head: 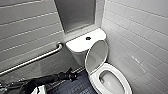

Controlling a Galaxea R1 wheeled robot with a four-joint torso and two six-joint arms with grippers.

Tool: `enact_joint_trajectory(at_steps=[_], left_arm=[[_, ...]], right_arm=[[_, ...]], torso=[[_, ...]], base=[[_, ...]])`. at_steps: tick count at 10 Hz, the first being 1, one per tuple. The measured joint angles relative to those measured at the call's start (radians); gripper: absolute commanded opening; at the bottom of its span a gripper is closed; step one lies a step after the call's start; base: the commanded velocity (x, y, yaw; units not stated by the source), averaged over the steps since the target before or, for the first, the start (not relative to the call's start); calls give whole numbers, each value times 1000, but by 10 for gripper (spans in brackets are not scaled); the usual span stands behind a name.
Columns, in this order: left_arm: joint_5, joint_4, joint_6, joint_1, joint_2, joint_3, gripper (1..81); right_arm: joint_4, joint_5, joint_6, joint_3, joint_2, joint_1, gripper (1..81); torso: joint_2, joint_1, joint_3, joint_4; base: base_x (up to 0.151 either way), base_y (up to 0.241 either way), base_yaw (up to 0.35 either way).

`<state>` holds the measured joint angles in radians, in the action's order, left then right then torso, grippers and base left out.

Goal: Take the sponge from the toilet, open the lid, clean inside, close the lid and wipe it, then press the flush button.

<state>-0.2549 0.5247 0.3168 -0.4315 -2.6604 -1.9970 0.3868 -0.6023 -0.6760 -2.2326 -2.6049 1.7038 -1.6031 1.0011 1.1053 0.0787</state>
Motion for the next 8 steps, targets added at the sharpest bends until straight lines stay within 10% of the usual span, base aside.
enact_joint_trajectory(at_steps=[8], left_arm=[[-4, 11, 70, 94, -63, 22, 811]], right_arm=[[0, 1, 0, 0, -1, 0, 10]], torso=[[1, 0, 0, 0]], base=[[0, 0, 0]])
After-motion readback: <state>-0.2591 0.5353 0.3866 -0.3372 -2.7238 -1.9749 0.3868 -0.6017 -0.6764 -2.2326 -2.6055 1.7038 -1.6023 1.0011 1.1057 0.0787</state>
